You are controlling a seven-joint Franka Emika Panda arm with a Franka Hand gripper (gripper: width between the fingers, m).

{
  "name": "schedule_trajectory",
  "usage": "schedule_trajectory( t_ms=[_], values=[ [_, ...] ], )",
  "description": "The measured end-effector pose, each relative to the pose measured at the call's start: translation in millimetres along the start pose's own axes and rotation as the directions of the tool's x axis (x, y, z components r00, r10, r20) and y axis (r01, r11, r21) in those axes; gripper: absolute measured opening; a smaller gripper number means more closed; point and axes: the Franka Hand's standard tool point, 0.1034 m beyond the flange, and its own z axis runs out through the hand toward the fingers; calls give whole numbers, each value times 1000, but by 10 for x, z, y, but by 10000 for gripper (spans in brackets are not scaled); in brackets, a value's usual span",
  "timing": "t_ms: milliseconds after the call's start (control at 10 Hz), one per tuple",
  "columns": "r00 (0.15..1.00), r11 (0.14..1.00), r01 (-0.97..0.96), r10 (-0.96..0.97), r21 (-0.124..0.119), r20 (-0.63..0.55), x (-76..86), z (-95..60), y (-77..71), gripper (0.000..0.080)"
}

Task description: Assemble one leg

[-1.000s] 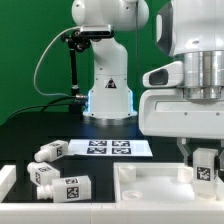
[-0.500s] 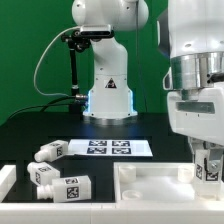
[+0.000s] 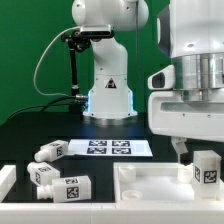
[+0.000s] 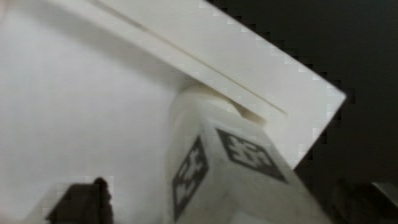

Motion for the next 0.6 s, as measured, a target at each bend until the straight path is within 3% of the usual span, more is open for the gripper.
schedule_trajectory(
  t_ms=[400,600],
  values=[
    [957,957,291,-291,-6,-5,10,0,4,649],
    [875,875,484,-484,-30,-5,14,-57,-90,649]
  ],
)
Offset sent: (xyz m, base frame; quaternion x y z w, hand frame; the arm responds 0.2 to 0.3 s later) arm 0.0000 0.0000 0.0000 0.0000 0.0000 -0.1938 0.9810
